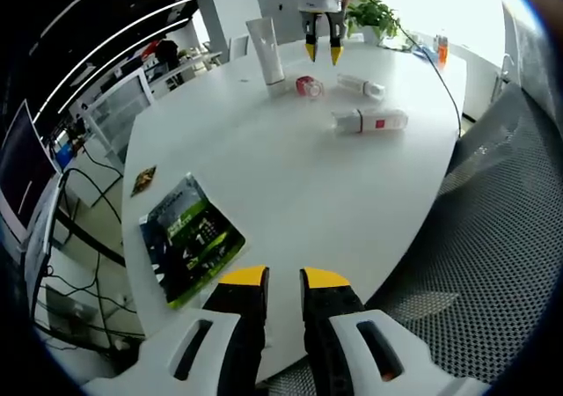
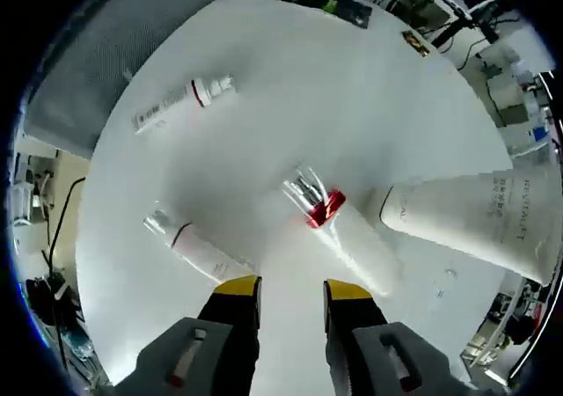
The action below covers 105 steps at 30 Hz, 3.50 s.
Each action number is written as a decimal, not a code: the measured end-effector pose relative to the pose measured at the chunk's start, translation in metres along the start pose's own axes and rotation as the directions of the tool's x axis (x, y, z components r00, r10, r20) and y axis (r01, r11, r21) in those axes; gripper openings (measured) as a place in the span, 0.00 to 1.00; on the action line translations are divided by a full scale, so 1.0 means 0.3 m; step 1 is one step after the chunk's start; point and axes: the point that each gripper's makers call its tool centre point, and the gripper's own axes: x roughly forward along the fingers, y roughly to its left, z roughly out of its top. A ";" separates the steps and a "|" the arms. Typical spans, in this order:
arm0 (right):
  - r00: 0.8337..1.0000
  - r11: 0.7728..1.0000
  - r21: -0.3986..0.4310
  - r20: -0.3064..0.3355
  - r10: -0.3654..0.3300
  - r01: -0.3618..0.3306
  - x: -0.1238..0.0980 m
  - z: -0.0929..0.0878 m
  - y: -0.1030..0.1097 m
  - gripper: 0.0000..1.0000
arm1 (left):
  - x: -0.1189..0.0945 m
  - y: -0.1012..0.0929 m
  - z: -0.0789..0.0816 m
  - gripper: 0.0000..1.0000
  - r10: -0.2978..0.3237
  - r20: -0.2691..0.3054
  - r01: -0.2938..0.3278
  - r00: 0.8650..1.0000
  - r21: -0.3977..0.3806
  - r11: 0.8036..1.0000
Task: Arrange the skincare products in the storage area until every visible bottle or jar stands upright without overlapping.
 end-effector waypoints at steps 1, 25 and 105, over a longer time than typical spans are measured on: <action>1.000 1.000 -0.024 0.005 -0.020 0.020 0.001 0.011 -0.012 0.30 | 0.000 0.000 0.000 0.13 0.001 0.000 -0.001 1.000 -0.001 1.000; 0.972 0.853 -0.514 -0.231 -0.040 -0.087 0.160 0.063 -0.085 0.34 | 0.003 -0.003 -0.009 0.11 -0.004 -0.012 0.004 1.000 -0.006 1.000; 0.992 0.994 -0.015 -0.056 -0.112 0.112 0.095 0.063 -0.061 0.24 | 0.010 -0.026 -0.026 0.09 -0.037 -0.041 0.037 0.998 0.003 0.999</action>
